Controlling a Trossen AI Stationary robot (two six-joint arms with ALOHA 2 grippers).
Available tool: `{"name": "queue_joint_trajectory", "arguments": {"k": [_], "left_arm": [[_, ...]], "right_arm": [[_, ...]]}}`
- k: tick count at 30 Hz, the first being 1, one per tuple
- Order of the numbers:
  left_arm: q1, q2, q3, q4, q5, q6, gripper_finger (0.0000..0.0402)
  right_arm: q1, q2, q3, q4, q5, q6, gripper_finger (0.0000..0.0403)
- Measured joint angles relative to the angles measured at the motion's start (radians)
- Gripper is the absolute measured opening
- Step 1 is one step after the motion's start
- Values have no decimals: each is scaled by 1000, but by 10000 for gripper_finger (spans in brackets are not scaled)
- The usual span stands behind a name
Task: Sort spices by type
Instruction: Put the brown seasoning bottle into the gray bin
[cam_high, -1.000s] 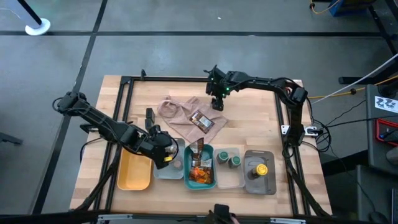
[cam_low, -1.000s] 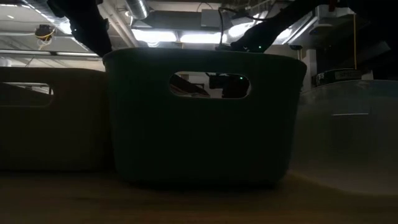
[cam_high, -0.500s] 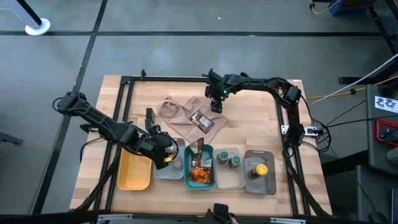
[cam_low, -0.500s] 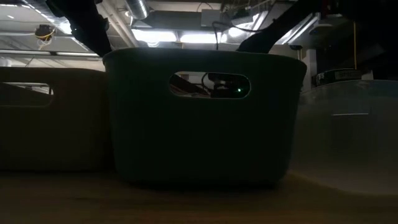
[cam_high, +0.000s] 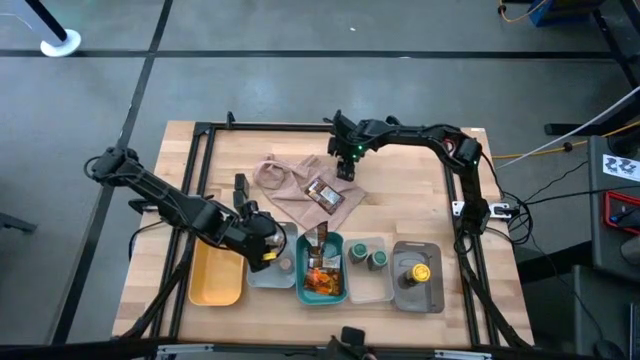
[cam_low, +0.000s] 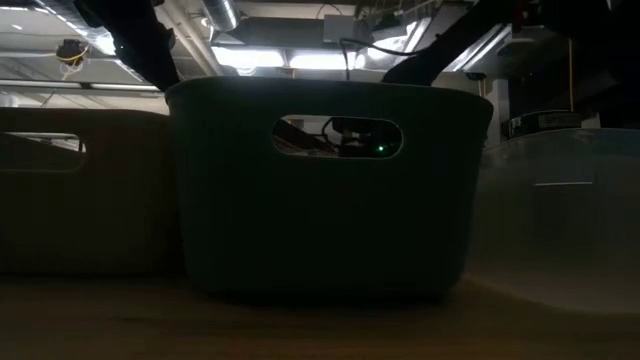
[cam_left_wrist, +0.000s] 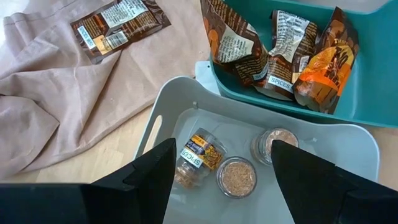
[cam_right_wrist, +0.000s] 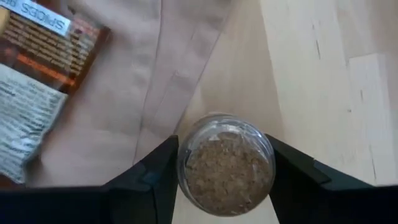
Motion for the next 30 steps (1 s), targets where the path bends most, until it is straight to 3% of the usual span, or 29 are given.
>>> {"name": "queue_joint_trajectory", "arguments": {"k": [8, 18, 30], "left_arm": [[0, -106, 0, -73, -23, -4, 246], [0, -298, 0, -196, -111, -6, 246], [0, -420, 0, -280, -204, -6, 246]], "right_arm": [[58, -3, 158, -122, -29, 31, 192], [244, -6, 376, -184, -32, 30, 194], [497, 4, 416, -132, -32, 30, 195]]}}
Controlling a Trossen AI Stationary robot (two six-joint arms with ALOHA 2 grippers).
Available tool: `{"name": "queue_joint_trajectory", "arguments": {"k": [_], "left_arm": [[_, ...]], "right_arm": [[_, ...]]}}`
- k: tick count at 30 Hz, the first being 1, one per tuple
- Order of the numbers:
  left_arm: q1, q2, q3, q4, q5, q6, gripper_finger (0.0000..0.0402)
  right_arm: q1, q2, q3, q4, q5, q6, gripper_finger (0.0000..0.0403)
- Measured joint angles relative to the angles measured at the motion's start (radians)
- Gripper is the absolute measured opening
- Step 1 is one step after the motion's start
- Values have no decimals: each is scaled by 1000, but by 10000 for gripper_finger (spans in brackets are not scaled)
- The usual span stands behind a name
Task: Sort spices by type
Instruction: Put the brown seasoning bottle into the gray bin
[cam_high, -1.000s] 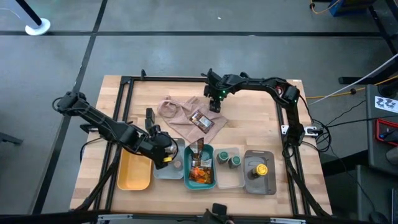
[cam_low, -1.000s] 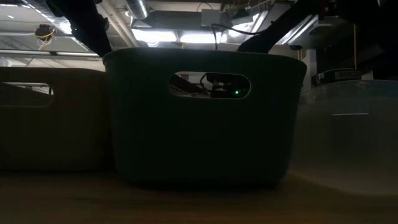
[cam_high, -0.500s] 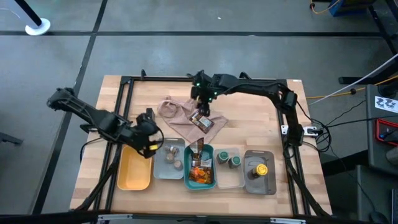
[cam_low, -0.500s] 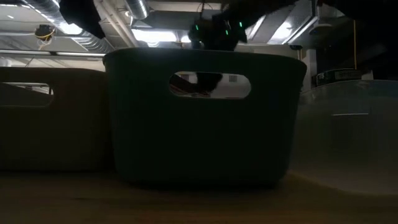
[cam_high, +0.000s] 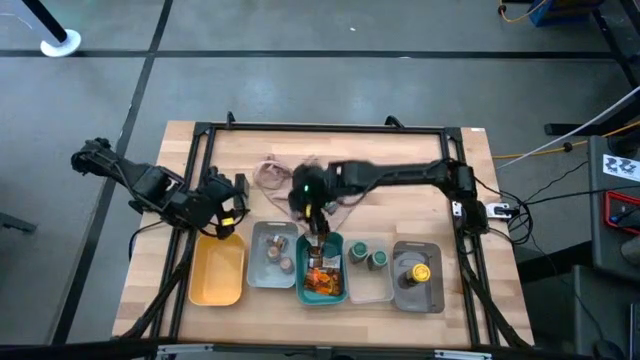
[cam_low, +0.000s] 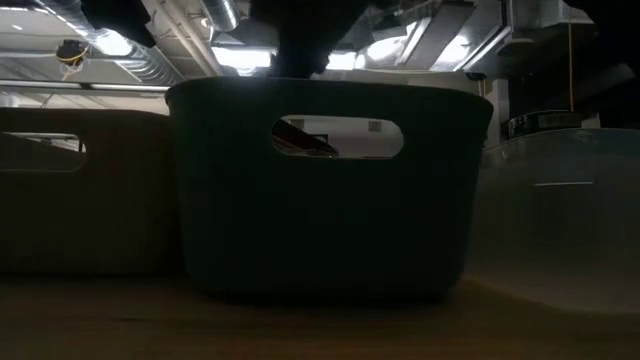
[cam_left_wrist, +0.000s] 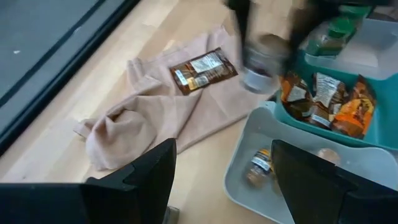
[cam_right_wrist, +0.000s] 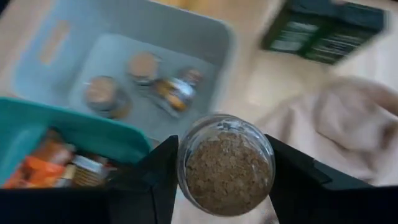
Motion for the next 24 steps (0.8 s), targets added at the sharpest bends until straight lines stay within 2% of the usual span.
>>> {"name": "queue_joint_trajectory", "arguments": {"k": [10, 21, 24], "left_arm": [[0, -5, 0, -19, -22, -37, 246], [-1, 2, 0, -24, -24, -77, 246], [-1, 2, 0, -24, -23, -78, 246]], "right_arm": [[109, 83, 0, 135, -1, 0, 196], [121, 154, -2, 188, 26, -1, 197], [119, 161, 0, 193, 74, -11, 197]]}}
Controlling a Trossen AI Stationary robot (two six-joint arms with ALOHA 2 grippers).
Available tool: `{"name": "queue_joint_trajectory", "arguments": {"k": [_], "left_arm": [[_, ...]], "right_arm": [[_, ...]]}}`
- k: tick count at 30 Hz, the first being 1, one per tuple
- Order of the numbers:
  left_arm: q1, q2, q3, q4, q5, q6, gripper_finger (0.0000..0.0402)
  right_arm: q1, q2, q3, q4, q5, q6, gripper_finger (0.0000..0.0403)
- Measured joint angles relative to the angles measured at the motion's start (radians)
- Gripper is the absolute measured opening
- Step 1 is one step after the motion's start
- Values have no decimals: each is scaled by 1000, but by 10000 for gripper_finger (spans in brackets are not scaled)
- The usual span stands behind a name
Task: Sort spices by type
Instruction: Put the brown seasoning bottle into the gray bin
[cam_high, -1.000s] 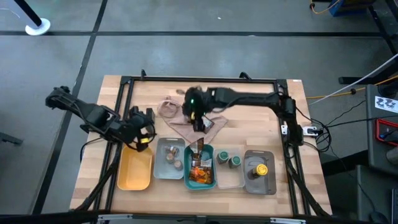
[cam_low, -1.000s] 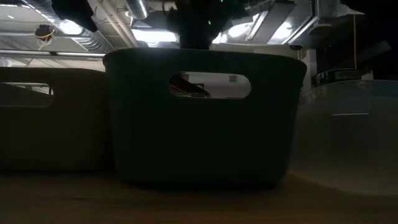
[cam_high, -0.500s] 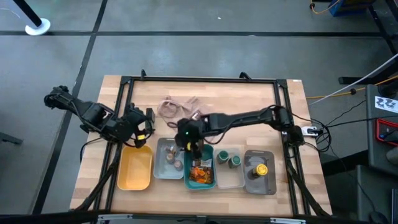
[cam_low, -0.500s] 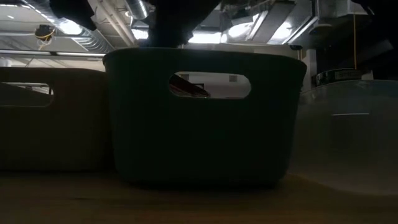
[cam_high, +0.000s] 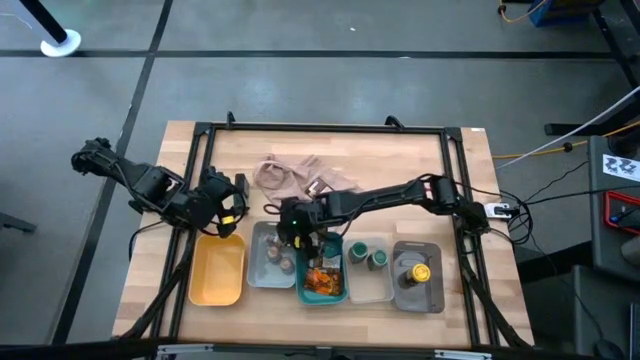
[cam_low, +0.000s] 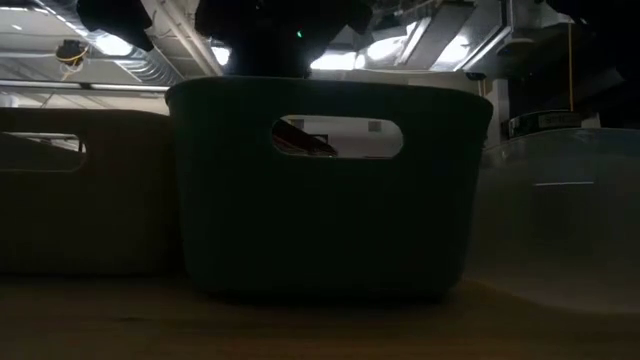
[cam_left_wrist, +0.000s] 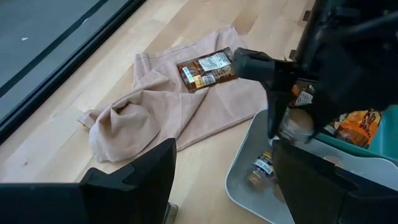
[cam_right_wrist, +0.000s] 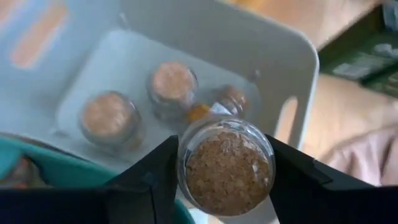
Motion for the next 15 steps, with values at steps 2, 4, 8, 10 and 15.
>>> {"name": "queue_joint_trajectory", "arguments": {"k": [2, 4, 8, 10, 15], "left_arm": [[0, 0, 0, 1, 0, -1, 246], [0, 0, 0, 1, 0, -1, 246], [0, 0, 0, 2, 0, -1, 246], [0, 0, 0, 2, 1, -1, 246], [0, 0, 0, 2, 2, -1, 246]], "right_arm": [[-1, 13, 0, 8, 24, 0, 197], [-6, 19, -1, -17, 31, 0, 197], [-12, 34, 0, -14, 30, 6, 197], [-11, 38, 1, -18, 53, 4, 197], [-11, 43, 2, -17, 102, 4, 198]]}}
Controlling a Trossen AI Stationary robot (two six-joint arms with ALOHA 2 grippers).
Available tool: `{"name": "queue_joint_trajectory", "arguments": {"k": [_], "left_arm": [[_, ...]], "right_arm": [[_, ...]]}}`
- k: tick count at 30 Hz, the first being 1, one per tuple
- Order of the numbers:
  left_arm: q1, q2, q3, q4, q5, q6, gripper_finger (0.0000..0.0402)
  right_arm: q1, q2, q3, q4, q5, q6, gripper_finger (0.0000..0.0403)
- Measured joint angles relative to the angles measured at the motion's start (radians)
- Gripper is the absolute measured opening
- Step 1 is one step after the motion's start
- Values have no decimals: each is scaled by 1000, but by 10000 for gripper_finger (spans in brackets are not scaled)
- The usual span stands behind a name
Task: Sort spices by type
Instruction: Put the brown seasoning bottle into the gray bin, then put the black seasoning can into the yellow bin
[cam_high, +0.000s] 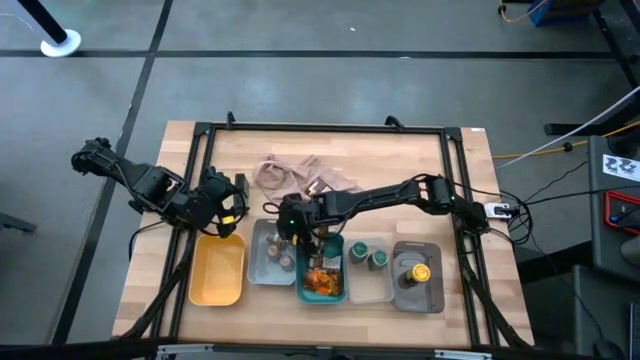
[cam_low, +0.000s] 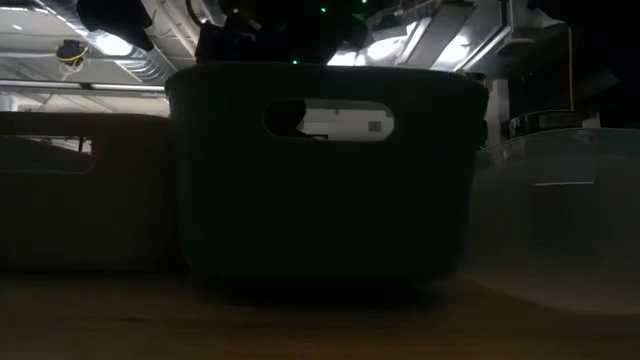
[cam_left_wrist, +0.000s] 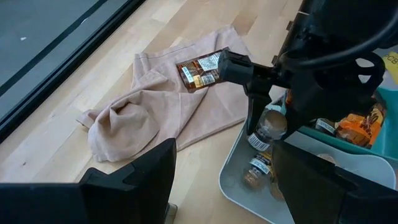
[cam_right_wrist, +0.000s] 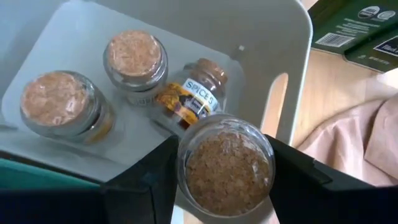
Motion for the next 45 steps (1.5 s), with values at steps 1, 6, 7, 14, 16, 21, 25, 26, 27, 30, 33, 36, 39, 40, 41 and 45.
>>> {"name": "queue_joint_trajectory", "arguments": {"k": [1, 6, 7, 14, 16, 21, 25, 26, 27, 30, 33, 36, 39, 40, 41, 45], "left_arm": [[0, 0, 0, 0, 0, 0, 246], [0, 0, 0, 0, 1, 0, 246], [0, 0, 0, 0, 1, 0, 246], [0, 0, 0, 0, 1, 0, 246], [0, 0, 0, 0, 1, 0, 246], [0, 0, 0, 0, 1, 0, 246], [0, 0, 0, 0, 1, 0, 246], [0, 0, 0, 0, 1, 0, 246], [0, 0, 0, 0, 1, 0, 246], [0, 0, 0, 0, 1, 0, 246], [0, 0, 0, 0, 1, 0, 246], [0, 0, 0, 0, 1, 0, 246], [0, 0, 0, 0, 1, 0, 246], [0, 0, 0, 0, 1, 0, 246], [0, 0, 0, 0, 1, 0, 246], [0, 0, 0, 0, 1, 0, 246]], "right_arm": [[0, 0, 0, 1, 0, 0, 198], [0, 0, 0, -5, -1, 0, 198], [0, 0, 0, -5, -1, 0, 198], [0, 0, 0, -7, -1, 0, 198], [0, 0, 0, -7, -1, 0, 198], [0, 0, 0, -8, -1, 0, 198], [0, 0, 0, -8, -1, 0, 200], [0, 0, 0, -8, -1, 0, 202], [0, 0, 0, -8, -1, 0, 206], [0, 0, 0, -9, -1, 0, 224], [0, 0, 0, -8, -2, 0, 243], [0, 0, 0, -8, -1, 0, 259], [0, 0, 0, -7, -1, 0, 269], [0, 0, 0, -7, -1, 0, 271], [0, 0, 0, -7, -1, 0, 272], [0, 0, 17, -29, -1, -1, 270]]}}
